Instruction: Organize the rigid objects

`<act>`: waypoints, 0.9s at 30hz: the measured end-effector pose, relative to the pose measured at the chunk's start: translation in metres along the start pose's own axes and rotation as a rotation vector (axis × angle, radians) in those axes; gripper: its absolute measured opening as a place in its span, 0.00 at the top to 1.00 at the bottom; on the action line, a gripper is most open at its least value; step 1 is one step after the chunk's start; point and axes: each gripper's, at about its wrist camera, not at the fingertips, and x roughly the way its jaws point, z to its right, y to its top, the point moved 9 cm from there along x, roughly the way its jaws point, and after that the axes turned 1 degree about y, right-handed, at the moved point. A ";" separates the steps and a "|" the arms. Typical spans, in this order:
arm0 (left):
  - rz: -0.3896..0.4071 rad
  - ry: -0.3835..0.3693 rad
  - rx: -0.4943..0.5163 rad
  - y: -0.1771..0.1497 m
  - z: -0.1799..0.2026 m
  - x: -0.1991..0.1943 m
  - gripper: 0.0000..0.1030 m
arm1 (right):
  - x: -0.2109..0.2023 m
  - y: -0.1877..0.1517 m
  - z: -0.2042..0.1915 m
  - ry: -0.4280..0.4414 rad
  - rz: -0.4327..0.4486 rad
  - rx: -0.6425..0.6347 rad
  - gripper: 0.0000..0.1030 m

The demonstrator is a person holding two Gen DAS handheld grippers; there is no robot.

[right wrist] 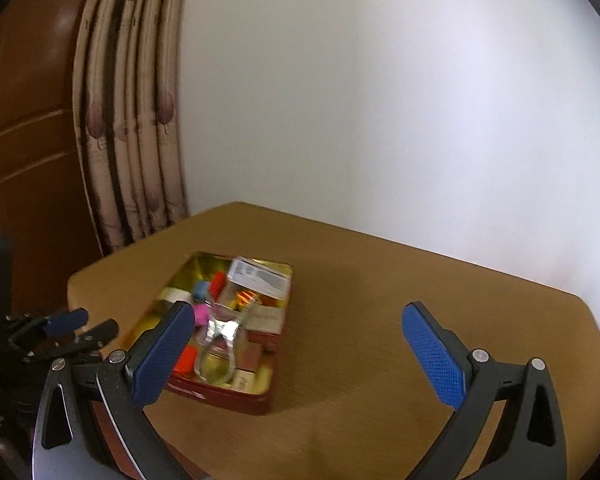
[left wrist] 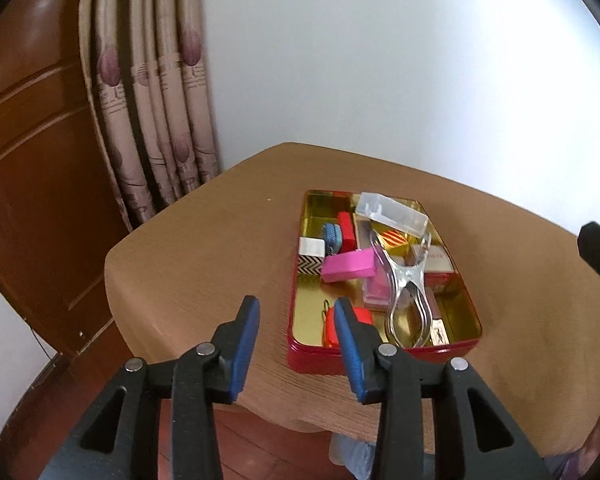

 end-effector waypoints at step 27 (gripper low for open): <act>0.034 0.015 -0.050 0.009 -0.018 -0.017 0.61 | -0.016 -0.014 -0.033 0.040 0.000 -0.044 0.00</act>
